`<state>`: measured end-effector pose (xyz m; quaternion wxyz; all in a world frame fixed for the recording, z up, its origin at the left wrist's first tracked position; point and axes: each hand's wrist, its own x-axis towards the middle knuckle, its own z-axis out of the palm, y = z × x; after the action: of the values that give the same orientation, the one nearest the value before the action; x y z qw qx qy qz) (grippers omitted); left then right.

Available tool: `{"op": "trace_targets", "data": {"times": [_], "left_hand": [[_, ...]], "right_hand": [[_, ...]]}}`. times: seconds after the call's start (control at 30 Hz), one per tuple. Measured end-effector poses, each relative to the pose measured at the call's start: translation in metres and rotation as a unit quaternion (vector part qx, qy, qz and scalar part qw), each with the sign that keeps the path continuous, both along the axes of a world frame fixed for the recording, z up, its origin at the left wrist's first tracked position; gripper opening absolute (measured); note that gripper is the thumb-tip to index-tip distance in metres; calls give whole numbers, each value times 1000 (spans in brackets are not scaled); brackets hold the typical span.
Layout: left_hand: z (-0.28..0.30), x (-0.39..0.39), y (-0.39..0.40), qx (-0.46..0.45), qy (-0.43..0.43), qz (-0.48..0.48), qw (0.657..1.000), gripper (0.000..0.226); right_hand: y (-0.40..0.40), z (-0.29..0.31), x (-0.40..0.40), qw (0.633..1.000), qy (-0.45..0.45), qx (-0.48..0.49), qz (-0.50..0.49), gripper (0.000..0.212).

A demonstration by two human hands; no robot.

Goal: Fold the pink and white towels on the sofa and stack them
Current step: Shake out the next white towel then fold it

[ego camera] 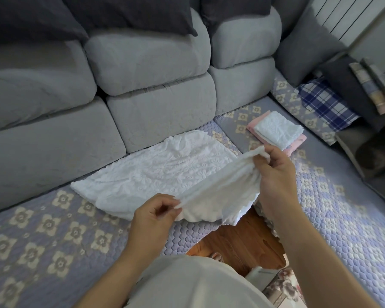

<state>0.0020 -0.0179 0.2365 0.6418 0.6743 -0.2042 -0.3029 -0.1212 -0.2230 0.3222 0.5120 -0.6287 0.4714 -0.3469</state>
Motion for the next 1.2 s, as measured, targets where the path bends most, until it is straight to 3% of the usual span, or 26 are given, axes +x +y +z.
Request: {"op": "trace_targets", "data": {"times": [0.1, 0.2, 0.37, 0.43, 0.53, 0.63, 0.7, 0.77, 0.87, 0.97, 1.07, 1.2], "left_hand": [[-1, 8, 0, -8, -47, -38, 998, 46], [2, 10, -3, 16, -69, -95, 993, 49], [3, 5, -7, 28, 4, -125, 992, 59], [7, 3, -12, 41, 14, -141, 989, 50], [18, 2, -23, 72, -41, -214, 973, 18], [15, -1, -30, 71, -135, -218, 964, 41], [11, 1, -33, 53, -185, -197, 961, 38], [12, 2, -36, 54, -162, -188, 967, 8], [20, -3, -38, 67, -53, -192, 978, 23], [25, -9, -44, 66, -86, -181, 978, 14], [21, -7, -47, 38, -144, -157, 976, 27], [22, 3, -42, 21, -53, -157, 986, 13]], "right_hand": [[1, 0, -1, 1000, 12, 13, 4, 34], [2, -2, -1, 998, 51, 21, 12, 31], [2, -5, 3, 998, 58, 32, 23, 27], [5, -6, 5, 997, 59, 32, 28, 27], [9, -5, 10, 997, 58, 34, 23, 27], [9, -3, 13, 998, 62, 31, 11, 23], [9, -2, 13, 997, 71, 27, 12, 23], [12, -3, 14, 996, 79, 26, 21, 25], [20, -6, 17, 995, 81, 28, 44, 29], [28, -7, 21, 993, 80, 24, 80, 29], [30, -7, 22, 991, 83, 9, 105, 31], [26, -8, 19, 990, 93, -3, 110, 33]]}}
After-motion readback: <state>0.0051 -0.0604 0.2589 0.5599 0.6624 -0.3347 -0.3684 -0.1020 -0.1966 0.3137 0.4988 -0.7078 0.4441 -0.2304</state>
